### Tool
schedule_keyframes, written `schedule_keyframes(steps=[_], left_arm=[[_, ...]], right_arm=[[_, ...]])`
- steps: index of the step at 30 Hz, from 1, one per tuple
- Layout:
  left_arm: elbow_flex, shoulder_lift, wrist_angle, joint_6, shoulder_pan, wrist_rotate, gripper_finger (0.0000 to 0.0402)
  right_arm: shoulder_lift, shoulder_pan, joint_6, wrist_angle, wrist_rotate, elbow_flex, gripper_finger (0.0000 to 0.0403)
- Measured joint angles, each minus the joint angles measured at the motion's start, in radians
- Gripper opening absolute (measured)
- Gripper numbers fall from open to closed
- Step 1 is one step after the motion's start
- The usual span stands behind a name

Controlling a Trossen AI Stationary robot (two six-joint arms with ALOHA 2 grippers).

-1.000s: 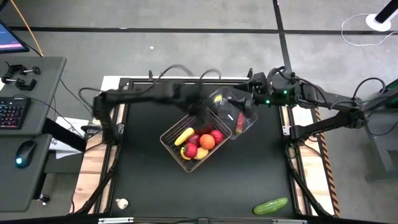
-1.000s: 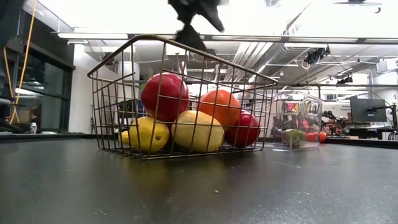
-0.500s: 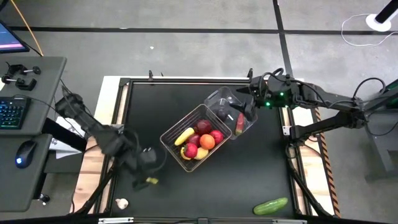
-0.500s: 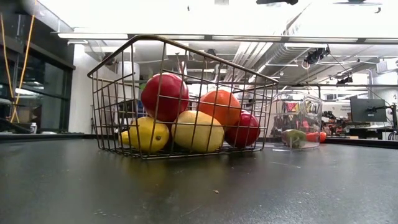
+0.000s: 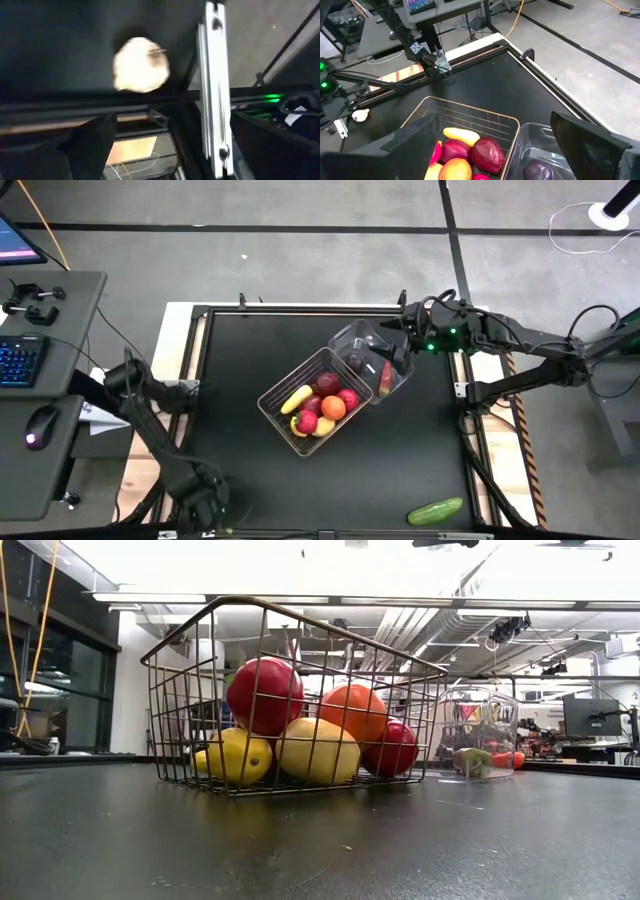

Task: Sort produce into baskets
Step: Put the garlic into the transparent bin

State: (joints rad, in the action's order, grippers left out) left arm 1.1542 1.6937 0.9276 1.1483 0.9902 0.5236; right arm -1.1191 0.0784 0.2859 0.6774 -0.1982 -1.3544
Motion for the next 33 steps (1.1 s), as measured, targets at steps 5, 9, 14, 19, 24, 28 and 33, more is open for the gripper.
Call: schedule_keyframes(steps=[5,9,14,19,24,28,33], left_arm=[[0.000,0.070,0.019,-0.014,0.042,-0.027,0.0376],[0.000,0.119,0.028,-0.041,0.046,-0.043,0.0376],[0.000,0.166,0.032,-0.069,0.052,-0.069,0.0376],[0.000,0.176,0.032,-0.078,0.052,-0.123,0.0347],[0.000,0.176,0.035,-0.081,0.033,-0.155,0.0223],[0.000,0.131,0.051,-0.122,0.001,-0.173,0.0092],[0.004,-0.054,0.096,-0.178,-0.092,-0.313,0.0069]], right_arm=[[0.000,0.000,0.000,0.000,0.000,0.000,0.0372],[0.000,0.000,0.000,0.000,0.000,0.000,0.0372],[0.000,0.000,0.000,0.000,0.000,0.000,0.0372],[0.000,0.000,0.001,0.000,0.001,0.000,0.0372],[0.000,0.000,0.001,0.000,0.001,0.000,0.0372],[0.000,0.000,0.001,0.002,0.001,0.000,0.0372],[0.000,0.000,0.001,0.004,0.001,0.001,0.0372]])
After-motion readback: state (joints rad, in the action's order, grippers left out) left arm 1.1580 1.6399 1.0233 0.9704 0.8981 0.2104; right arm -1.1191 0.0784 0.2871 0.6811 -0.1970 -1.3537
